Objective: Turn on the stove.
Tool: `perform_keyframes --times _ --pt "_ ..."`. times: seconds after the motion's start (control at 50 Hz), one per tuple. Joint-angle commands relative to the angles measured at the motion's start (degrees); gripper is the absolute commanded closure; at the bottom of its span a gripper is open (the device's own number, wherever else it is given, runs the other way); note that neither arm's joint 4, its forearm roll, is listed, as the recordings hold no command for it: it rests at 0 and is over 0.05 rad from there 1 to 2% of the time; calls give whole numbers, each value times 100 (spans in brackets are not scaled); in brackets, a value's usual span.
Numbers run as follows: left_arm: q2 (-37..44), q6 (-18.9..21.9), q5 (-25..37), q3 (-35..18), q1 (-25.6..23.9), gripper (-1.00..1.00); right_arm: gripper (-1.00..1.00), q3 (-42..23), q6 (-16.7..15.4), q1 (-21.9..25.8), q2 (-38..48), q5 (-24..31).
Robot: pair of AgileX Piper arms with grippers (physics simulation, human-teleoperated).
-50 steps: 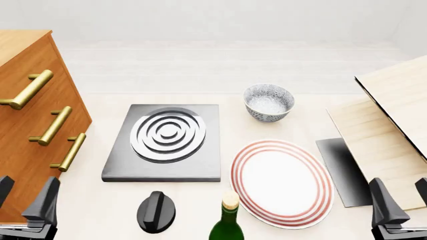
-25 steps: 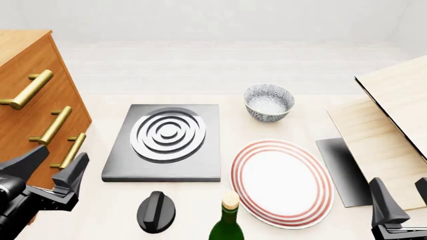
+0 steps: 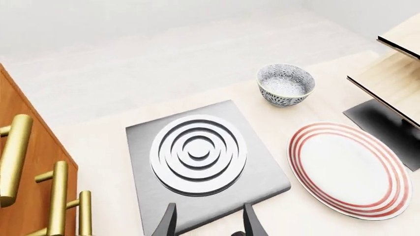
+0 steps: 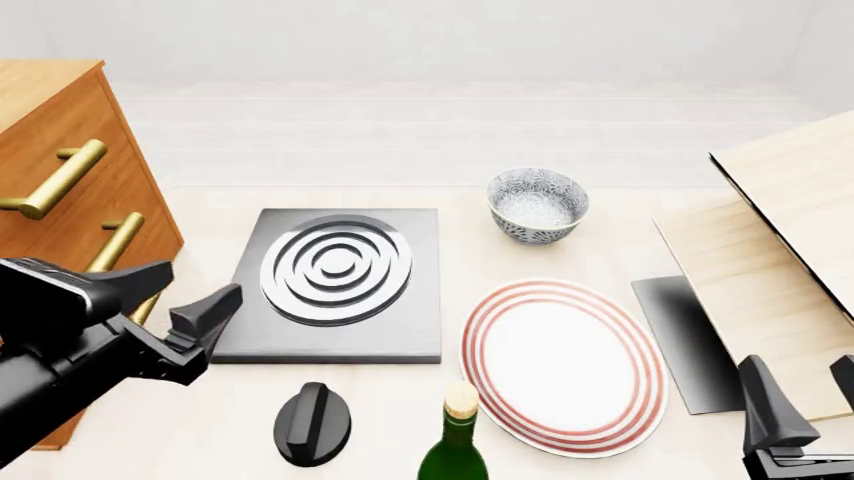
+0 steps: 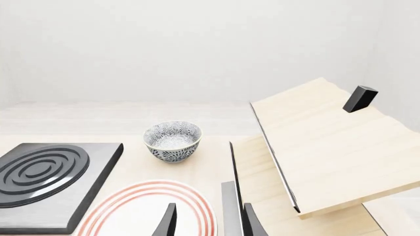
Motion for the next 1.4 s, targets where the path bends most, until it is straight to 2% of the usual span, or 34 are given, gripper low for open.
perform_keyframes --times 0.02,0.22,0.24,0.26,0.36,0.48,0.56,0.9,1.12,1.4 --pt "484 -78 310 -393 -505 -100 -100 -2 -1 0 2 0" --pt "905 -271 281 -675 -890 -100 -100 1 -2 1 26 -26" --pt "974 -390 261 -704 -997 -100 -100 1 -2 1 26 -26" --pt "1013 -272 242 -722 -964 -100 -100 1 -2 1 27 -27" --pt "1161 -287 237 -867 -967 -100 -100 1 -2 0 26 -26" --pt "1362 -402 54 -767 -1035 -100 -100 1 -3 1 25 -26" --pt "1538 -647 -23 -754 -1145 -100 -100 1 -1 1 25 -26" --pt "1760 -723 -273 -532 -1055 -100 -100 1 -1 1 26 -26" --pt "1846 -599 -383 -380 -886 -100 -100 1 -2 1 23 -26" --pt "2105 -930 -606 -148 -923 -100 -100 1 -1 1 25 -26"
